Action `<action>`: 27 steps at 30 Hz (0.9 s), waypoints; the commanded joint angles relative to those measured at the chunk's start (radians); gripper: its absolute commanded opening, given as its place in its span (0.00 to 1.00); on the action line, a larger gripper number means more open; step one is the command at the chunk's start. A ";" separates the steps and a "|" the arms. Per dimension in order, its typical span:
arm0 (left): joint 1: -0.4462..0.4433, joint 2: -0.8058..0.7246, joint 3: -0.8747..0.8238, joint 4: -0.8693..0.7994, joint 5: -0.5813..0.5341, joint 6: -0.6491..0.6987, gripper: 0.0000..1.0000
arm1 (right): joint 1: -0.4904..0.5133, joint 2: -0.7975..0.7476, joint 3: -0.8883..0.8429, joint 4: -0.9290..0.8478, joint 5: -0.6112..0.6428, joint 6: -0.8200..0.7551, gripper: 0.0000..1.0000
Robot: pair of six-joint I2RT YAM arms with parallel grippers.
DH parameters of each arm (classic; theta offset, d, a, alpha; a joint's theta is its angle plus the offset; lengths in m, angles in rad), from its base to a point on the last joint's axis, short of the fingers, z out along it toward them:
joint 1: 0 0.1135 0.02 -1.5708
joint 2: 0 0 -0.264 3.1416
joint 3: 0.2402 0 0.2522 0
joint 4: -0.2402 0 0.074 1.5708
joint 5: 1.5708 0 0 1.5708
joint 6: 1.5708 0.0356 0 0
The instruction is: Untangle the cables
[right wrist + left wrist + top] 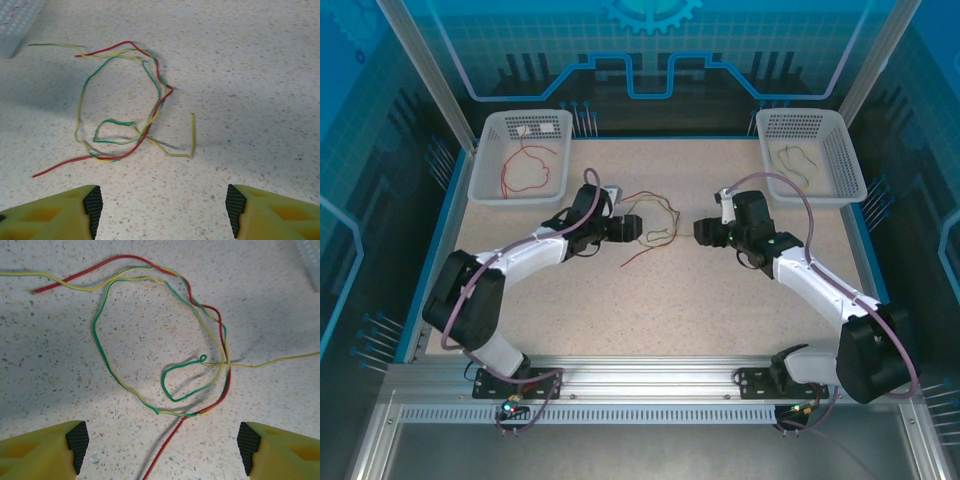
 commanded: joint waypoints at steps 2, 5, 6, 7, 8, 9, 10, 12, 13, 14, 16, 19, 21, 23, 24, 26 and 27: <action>-0.060 0.061 0.094 -0.084 -0.031 0.057 0.81 | -0.007 -0.050 -0.021 0.109 0.066 0.042 0.70; -0.138 0.128 0.176 -0.148 -0.082 0.148 0.80 | -0.009 -0.062 -0.032 0.115 0.097 0.058 0.69; -0.155 0.157 0.206 -0.170 -0.093 0.165 0.77 | -0.007 -0.082 -0.054 0.137 0.117 0.068 0.69; -0.166 0.186 0.242 -0.191 -0.085 0.178 0.72 | -0.006 -0.104 -0.087 0.173 0.139 0.080 0.69; -0.175 0.212 0.268 -0.205 -0.083 0.181 0.72 | -0.006 -0.130 -0.119 0.205 0.154 0.092 0.70; -0.182 0.240 0.302 -0.216 -0.078 0.179 0.71 | -0.006 -0.161 -0.154 0.239 0.169 0.102 0.70; -0.184 0.268 0.336 -0.229 -0.077 0.170 0.65 | -0.005 -0.195 -0.189 0.270 0.179 0.105 0.70; -0.182 0.320 0.401 -0.257 -0.095 0.154 0.61 | -0.003 -0.255 -0.234 0.295 0.200 0.106 0.71; -0.184 0.345 0.434 -0.268 -0.113 0.150 0.60 | -0.001 -0.285 -0.249 0.294 0.209 0.101 0.71; -0.183 0.368 0.462 -0.276 -0.129 0.147 0.60 | 0.000 -0.307 -0.257 0.285 0.218 0.094 0.72; -0.183 0.418 0.526 -0.289 -0.139 0.151 0.59 | 0.003 -0.357 -0.272 0.253 0.250 0.086 0.74; -0.188 0.490 0.626 -0.332 -0.152 0.154 0.55 | 0.003 -0.429 -0.304 0.225 0.284 0.075 0.76; -0.193 0.549 0.706 -0.383 -0.173 0.160 0.54 | 0.003 -0.474 -0.328 0.218 0.295 0.073 0.76; -0.197 0.609 0.797 -0.455 -0.219 0.152 0.52 | 0.003 -0.513 -0.352 0.215 0.303 0.076 0.77; -0.198 0.631 0.825 -0.474 -0.232 0.153 0.50 | 0.003 -0.525 -0.360 0.215 0.305 0.075 0.77; -0.208 0.666 0.869 -0.494 -0.255 0.169 0.48 | 0.003 -0.544 -0.374 0.212 0.324 0.079 0.77; -0.213 0.677 0.881 -0.499 -0.262 0.174 0.48 | 0.003 -0.551 -0.379 0.213 0.328 0.080 0.77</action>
